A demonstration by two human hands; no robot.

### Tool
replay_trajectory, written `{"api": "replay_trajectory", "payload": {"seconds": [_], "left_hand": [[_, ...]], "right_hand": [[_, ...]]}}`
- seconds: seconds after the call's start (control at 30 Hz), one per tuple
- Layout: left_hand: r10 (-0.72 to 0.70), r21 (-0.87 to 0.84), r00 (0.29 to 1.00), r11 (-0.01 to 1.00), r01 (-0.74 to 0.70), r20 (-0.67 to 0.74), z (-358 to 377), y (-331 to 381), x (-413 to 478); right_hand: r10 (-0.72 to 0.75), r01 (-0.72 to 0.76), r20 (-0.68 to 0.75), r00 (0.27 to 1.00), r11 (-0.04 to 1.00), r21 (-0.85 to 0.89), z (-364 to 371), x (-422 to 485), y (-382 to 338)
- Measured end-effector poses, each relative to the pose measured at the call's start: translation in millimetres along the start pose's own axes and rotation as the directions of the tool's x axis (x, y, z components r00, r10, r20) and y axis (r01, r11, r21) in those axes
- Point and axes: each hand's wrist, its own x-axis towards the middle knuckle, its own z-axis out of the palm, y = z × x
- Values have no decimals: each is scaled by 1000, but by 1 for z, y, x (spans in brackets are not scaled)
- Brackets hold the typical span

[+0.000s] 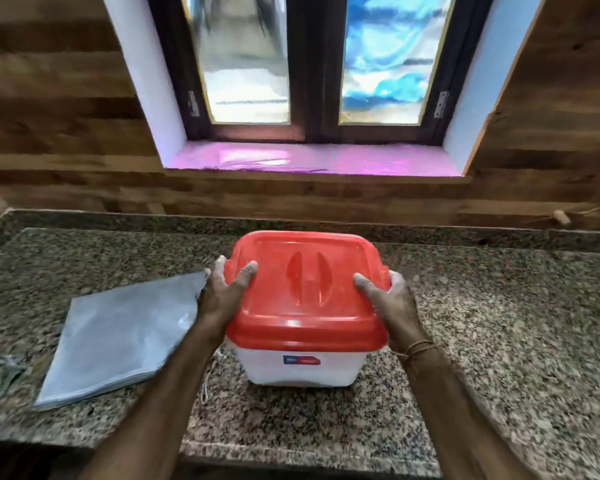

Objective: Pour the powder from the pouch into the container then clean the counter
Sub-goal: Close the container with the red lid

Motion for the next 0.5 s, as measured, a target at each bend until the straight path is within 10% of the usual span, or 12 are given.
{"api": "replay_trajectory", "payload": {"seconds": [0.2,0.37,0.5], "left_hand": [[-71,-81,990,993,82,126,1,-12,21],[-158,-187,971,964,191,178,1,-29,37],[-141,-64,990,988,140,-17,-3,-30,26]], "right_hand": [[-20,-8,-81,997,943,-333,12,7,12],[68,-82,-67,995,966,-245,14,1,4],[-70,-93,-320,945,880,-467,24,-9,6]]}}
